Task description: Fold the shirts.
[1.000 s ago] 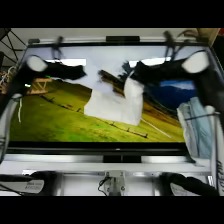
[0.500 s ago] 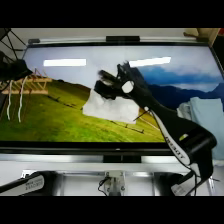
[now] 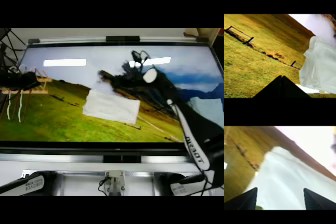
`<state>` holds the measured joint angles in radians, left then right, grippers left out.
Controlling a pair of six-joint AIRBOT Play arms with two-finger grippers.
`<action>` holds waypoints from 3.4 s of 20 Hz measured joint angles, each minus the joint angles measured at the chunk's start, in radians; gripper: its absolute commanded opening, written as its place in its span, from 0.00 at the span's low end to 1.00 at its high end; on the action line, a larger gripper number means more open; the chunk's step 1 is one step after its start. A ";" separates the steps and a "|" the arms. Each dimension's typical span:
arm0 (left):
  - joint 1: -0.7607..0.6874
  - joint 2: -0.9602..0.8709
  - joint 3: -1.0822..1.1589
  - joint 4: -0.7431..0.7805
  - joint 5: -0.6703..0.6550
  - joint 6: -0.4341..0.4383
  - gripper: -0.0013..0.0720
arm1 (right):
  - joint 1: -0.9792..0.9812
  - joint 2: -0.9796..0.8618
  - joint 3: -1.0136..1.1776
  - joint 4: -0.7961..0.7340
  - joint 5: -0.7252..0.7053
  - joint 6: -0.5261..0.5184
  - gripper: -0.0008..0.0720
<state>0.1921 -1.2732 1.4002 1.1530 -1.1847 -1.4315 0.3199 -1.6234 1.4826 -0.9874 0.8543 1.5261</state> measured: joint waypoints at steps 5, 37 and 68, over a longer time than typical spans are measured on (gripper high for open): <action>-0.002 0.000 -0.008 -0.001 0.005 0.007 0.06 | -0.187 -0.025 -0.066 -0.174 0.363 0.089 0.95; -0.004 0.000 -0.009 -0.020 0.002 0.030 0.06 | -0.849 0.270 0.155 0.049 0.412 -0.090 0.10; -0.097 -0.004 0.002 0.012 0.047 0.096 0.06 | -1.183 0.513 -0.213 -0.695 0.711 -0.111 0.90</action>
<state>0.0948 -1.2774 1.4021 1.1652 -1.1381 -1.3354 -0.8631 -1.1103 1.2697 -1.6829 1.5658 1.4155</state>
